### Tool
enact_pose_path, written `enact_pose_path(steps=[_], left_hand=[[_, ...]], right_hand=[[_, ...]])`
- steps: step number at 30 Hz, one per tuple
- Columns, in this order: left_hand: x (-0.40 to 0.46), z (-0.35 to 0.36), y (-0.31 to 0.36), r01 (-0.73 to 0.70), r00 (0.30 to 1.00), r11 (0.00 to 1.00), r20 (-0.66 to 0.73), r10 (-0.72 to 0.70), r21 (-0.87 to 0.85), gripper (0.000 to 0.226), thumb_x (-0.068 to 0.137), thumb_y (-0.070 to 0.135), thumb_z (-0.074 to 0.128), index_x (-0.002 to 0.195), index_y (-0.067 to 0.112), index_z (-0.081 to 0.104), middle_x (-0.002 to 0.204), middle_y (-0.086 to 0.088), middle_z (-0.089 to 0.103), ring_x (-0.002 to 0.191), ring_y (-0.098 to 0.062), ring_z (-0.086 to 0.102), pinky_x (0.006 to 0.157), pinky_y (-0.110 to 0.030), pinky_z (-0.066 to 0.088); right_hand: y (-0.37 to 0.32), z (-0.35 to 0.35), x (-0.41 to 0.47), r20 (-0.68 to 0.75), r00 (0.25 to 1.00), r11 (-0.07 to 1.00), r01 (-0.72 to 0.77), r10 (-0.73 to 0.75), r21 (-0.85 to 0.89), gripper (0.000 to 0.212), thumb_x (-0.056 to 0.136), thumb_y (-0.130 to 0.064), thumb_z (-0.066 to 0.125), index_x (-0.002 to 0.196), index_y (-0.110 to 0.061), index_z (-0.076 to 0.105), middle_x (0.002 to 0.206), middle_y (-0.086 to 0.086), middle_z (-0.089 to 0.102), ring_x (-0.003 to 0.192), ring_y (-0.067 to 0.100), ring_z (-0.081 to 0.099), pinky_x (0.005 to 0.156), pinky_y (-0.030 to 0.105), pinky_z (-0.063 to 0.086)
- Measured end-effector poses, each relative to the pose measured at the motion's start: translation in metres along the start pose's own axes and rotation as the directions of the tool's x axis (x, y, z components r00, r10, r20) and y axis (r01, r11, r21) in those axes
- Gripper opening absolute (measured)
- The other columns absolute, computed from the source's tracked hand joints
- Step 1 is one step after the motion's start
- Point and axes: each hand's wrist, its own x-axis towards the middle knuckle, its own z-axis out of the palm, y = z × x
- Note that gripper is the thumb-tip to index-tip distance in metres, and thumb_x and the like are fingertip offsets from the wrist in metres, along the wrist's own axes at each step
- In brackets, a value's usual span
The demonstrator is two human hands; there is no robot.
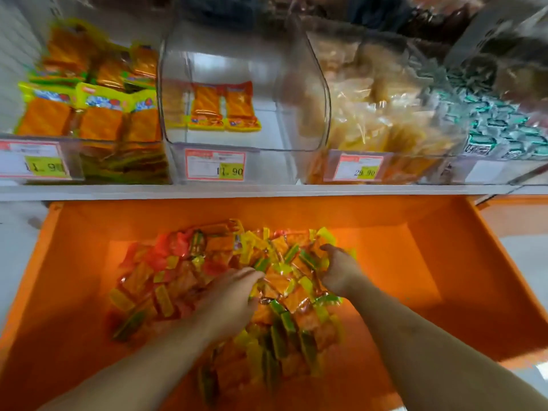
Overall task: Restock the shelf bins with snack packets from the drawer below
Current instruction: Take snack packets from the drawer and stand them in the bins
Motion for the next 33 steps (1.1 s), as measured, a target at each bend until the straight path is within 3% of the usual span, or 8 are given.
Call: enact_pose_path(steps=[6, 10, 13, 18, 21, 24, 29, 33], left_hand=[[0.065, 0.039, 0.002, -0.128, 0.987, 0.983, 0.110, 0.114, 0.130, 0.073, 0.097, -0.001, 0.046, 0.162, 0.024, 0.024, 0.170, 0.004, 0.022, 0.157, -0.016, 0.014, 0.126, -0.033, 0.016], [0.081, 0.056, -0.012, -0.104, 0.988, 0.968, 0.134, 0.074, 0.230, 0.073, 0.094, 0.000, 0.050, 0.161, 0.019, 0.026, 0.168, -0.002, 0.028, 0.155, -0.024, 0.023, 0.124, -0.039, 0.027], [0.081, 0.057, -0.015, -0.111, 0.992, 0.935, 0.090, 0.086, 0.337, 0.062, 0.092, 0.015, 0.066, 0.149, 0.022, 0.043, 0.152, -0.001, 0.045, 0.140, -0.027, 0.038, 0.112, -0.037, 0.039], [0.076, 0.057, -0.009, -0.064, 0.996, 0.925, 0.083, 0.035, 0.376, 0.054, 0.086, 0.015, 0.073, 0.135, 0.025, 0.053, 0.140, -0.002, 0.043, 0.134, -0.026, 0.038, 0.100, -0.040, 0.048], [0.071, 0.055, -0.002, 0.003, 1.000, 0.943, 0.022, -0.011, 0.331, 0.052, 0.084, 0.007, 0.072, 0.128, 0.025, 0.053, 0.134, -0.001, 0.049, 0.129, -0.025, 0.044, 0.099, -0.039, 0.047], [0.064, 0.048, 0.004, 0.048, 0.998, 0.950, 0.019, -0.056, 0.308, 0.035, 0.089, 0.022, 0.075, 0.117, 0.029, 0.056, 0.118, 0.004, 0.067, 0.118, -0.023, 0.059, 0.098, -0.038, 0.042], [0.044, 0.016, 0.008, 0.195, 0.981, 0.974, 0.013, -0.195, -0.114, 0.029, 0.085, 0.024, 0.080, 0.112, 0.026, 0.070, 0.109, 0.007, 0.072, 0.099, -0.013, 0.069, 0.083, -0.030, 0.057], [0.017, -0.045, 0.021, 0.202, 0.977, 0.953, -0.015, -0.211, -0.225, 0.020, 0.089, 0.030, 0.080, 0.107, 0.030, 0.071, 0.104, 0.008, 0.068, 0.095, -0.017, 0.071, 0.080, -0.028, 0.055]], right_hand=[[0.027, 0.031, 0.068, -0.077, 0.995, 0.998, -0.059, 0.061, 0.027, 0.097, 0.087, -0.053, 0.074, 0.164, -0.026, 0.022, 0.168, 0.016, 0.024, 0.152, 0.042, 0.029, 0.124, 0.048, 0.026], [0.031, 0.046, 0.091, 0.023, 0.992, 0.992, -0.123, 0.123, 0.001, 0.120, 0.072, -0.065, 0.081, 0.165, -0.032, 0.013, 0.169, 0.014, 0.021, 0.154, 0.039, 0.021, 0.126, 0.049, 0.025], [0.032, 0.059, 0.090, -0.074, 0.996, 0.998, -0.058, 0.057, -0.008, 0.091, 0.067, -0.049, 0.082, 0.147, -0.029, 0.043, 0.137, 0.011, 0.053, 0.128, 0.039, 0.052, 0.105, 0.047, 0.049], [0.022, 0.053, 0.076, -0.154, 0.988, 0.997, 0.017, -0.027, -0.069, 0.038, 0.086, -0.031, 0.071, 0.122, -0.020, 0.064, 0.116, 0.009, 0.063, 0.105, 0.038, 0.065, 0.084, 0.043, 0.058], [0.022, 0.042, 0.068, -0.120, 0.992, 0.995, 0.034, -0.045, -0.091, 0.021, 0.095, -0.031, 0.061, 0.110, -0.019, 0.070, 0.110, 0.012, 0.070, 0.099, 0.038, 0.068, 0.073, 0.037, 0.051], [0.020, 0.023, 0.054, -0.069, 0.996, 0.996, 0.058, -0.063, -0.075, 0.019, 0.100, -0.032, 0.057, 0.102, -0.018, 0.069, 0.100, 0.013, 0.072, 0.094, 0.038, 0.068, 0.068, 0.033, 0.044], [-0.003, -0.027, 0.025, 0.086, 0.993, 0.993, 0.075, -0.083, 0.094, 0.030, 0.100, -0.028, 0.067, 0.074, -0.017, 0.055, 0.066, 0.003, 0.056, 0.072, 0.031, 0.064, 0.055, 0.030, 0.046], [-0.030, -0.071, -0.013, 0.234, 0.965, 0.970, 0.066, -0.122, 0.235, 0.028, 0.098, -0.026, 0.072, 0.079, -0.012, 0.056, 0.071, 0.011, 0.051, 0.071, 0.038, 0.070, 0.074, 0.060, 0.062]])
